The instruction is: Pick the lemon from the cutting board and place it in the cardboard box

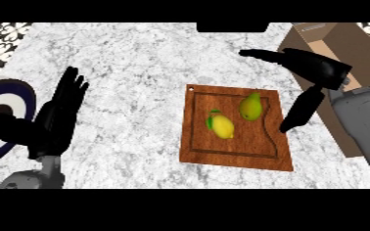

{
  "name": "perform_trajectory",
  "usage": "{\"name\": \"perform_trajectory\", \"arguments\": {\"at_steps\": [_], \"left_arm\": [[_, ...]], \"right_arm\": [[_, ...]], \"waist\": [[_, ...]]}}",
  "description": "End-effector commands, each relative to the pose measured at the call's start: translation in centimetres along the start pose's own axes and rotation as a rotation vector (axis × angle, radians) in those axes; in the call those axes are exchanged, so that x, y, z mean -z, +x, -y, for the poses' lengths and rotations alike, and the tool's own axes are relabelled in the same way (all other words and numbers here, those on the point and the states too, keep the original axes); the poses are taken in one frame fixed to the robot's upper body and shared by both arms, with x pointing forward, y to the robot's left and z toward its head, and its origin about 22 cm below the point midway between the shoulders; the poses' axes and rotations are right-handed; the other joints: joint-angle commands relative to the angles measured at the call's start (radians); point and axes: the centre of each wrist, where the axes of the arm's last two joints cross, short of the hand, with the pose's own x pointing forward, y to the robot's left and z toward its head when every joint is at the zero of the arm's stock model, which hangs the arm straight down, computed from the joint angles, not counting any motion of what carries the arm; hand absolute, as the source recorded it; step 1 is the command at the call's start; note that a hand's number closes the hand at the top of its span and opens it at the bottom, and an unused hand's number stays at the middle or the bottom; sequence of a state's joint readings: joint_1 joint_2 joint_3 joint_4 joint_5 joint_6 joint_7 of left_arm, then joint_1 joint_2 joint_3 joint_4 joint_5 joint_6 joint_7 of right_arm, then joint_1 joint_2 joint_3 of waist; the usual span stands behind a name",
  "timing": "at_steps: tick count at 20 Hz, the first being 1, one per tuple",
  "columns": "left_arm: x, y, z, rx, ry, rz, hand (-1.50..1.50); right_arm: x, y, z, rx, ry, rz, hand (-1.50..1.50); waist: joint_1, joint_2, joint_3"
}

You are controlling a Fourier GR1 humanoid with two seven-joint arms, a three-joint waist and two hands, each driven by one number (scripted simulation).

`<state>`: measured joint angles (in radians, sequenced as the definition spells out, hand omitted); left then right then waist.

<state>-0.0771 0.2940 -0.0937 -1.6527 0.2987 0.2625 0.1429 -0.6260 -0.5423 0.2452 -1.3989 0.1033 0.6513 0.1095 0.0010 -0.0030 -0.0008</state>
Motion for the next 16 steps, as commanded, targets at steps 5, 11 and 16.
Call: {"name": "perform_trajectory", "arguments": {"at_steps": [5, 11, 16], "left_arm": [[2.7, -0.4, 0.7, 0.003, -0.008, -0.004, 0.0], [-0.1, 1.1, -1.0, 0.001, 0.007, -0.007, 0.0], [-0.6, -0.2, -0.3, -0.016, -0.018, 0.002, 0.0]], "right_arm": [[1.3, 1.5, -1.2, -0.066, 0.025, -0.087, -1.5], [1.4, 2.0, -5.0, 0.007, 0.039, -0.081, -1.5], [3.8, 0.1, -7.2, -0.021, 0.044, -0.122, -1.5]], "waist": [[0.0, 0.005, 0.0], [0.002, 0.002, 0.001], [0.006, 0.004, 0.001]]}}
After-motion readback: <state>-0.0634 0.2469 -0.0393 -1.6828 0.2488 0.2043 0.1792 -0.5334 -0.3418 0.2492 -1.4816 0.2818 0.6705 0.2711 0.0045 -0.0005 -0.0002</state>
